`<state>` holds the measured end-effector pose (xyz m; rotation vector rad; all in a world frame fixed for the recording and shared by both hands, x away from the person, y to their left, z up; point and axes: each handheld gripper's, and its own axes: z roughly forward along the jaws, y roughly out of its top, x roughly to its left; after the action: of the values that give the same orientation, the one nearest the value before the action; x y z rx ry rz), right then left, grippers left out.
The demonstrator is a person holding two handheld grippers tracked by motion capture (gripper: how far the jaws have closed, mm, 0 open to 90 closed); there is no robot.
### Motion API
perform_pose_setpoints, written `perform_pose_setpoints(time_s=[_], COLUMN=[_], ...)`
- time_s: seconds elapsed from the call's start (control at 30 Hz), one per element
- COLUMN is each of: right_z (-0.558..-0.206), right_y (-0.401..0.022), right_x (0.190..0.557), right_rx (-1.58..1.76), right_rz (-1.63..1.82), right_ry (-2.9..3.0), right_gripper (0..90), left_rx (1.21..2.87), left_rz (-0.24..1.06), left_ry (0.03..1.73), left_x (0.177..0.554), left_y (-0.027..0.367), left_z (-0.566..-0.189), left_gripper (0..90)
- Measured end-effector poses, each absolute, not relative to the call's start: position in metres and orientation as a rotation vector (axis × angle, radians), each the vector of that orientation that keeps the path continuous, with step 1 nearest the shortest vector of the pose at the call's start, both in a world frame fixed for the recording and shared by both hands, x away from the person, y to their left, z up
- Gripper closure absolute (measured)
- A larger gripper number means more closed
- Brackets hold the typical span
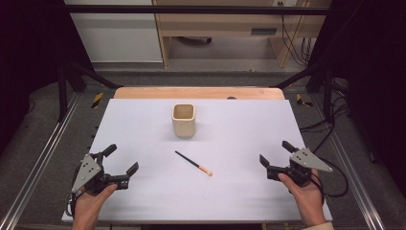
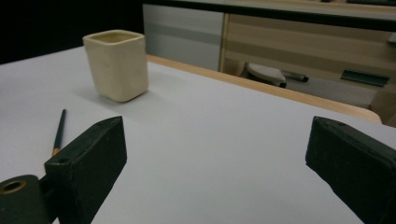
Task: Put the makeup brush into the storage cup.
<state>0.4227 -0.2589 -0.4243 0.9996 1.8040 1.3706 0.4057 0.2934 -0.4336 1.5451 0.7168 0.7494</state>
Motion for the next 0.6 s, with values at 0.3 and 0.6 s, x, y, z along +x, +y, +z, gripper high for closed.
perform_pose_setpoints(time_s=[0.3,0.6], right_z=[-0.399,-0.386], right_y=[-0.209,-0.159], right_x=[0.440,0.460], right_rx=[0.914,0.782], right_rz=[1.231,1.074], right_ry=[2.053,2.260], right_gripper=[7.1,9.8], left_rx=[1.538,1.529], left_rz=[0.761,0.774], left_ry=[0.731,0.743], left_x=[0.405,0.404], left_y=[0.298,0.304], left_z=[-0.433,-0.432], left_gripper=[0.5,0.5])
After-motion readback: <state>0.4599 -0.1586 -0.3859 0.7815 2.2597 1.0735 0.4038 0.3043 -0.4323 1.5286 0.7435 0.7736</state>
